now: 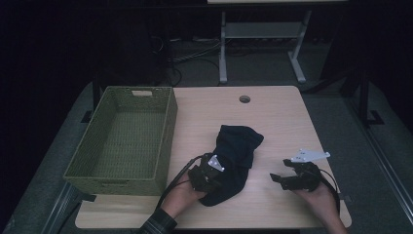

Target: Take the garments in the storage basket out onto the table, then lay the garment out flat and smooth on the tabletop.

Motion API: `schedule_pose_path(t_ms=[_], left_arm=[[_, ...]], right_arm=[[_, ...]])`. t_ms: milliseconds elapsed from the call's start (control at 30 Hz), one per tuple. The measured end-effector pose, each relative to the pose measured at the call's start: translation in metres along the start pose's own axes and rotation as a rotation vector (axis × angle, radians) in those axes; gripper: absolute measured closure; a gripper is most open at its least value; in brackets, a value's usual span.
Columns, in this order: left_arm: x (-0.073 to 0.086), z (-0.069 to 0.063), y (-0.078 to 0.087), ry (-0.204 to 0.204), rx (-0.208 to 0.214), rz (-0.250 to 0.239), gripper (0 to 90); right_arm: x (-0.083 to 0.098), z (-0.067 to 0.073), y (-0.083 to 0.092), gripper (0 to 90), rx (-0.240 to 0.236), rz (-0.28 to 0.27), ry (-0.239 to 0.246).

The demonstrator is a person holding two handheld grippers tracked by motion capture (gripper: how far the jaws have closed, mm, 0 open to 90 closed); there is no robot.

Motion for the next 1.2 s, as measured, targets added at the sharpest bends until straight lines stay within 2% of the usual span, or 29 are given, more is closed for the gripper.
schedule_pose_path(t_ms=[300, 400, 533, 733, 967, 1100, 1200], left_arm=[[0.0, 0.001, 0.0, 0.004, 0.003, -0.004, 86.4], [0.0, 0.0, 0.0, 0.011, 0.001, -0.007, 86.6], [0.0, 0.001, 0.0, 0.001, -0.003, -0.006, 86.8], [0.0, 0.001, 0.0, 0.015, 0.005, -0.015, 86.8], [0.0, 0.002, 0.0, 0.015, 0.006, -0.013, 86.8], [0.0, 0.002, 0.0, 0.018, 0.008, -0.014, 86.8], [0.0, 0.002, 0.0, 0.02, 0.01, -0.014, 86.8]], right_arm=[[-0.044, 0.01, -0.003, 25.4, -0.053, -0.054, 0.057], [-0.058, 0.013, -0.005, 25.4, -0.075, -0.054, 0.078], [-0.078, 0.015, -0.008, 25.4, -0.089, -0.07, 0.111], [-0.105, 0.014, -0.015, 26.5, -0.101, -0.086, 0.149], [-0.126, 0.015, -0.033, 33.9, -0.134, -0.079, 0.181], [-0.13, 0.015, -0.044, 37.6, -0.151, -0.069, 0.198], [-0.131, 0.017, -0.054, 39.9, -0.169, -0.04, 0.213]])
Point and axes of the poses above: each handheld gripper's, and its own axes: y roughly backward along the jaws, x roughly out of its underside, z roughly to its left, the point moved 10 cm from there along -y, roughly forward along the jaws, and after that the axes turned 3 degrees about -z, right-handed, at the moved point
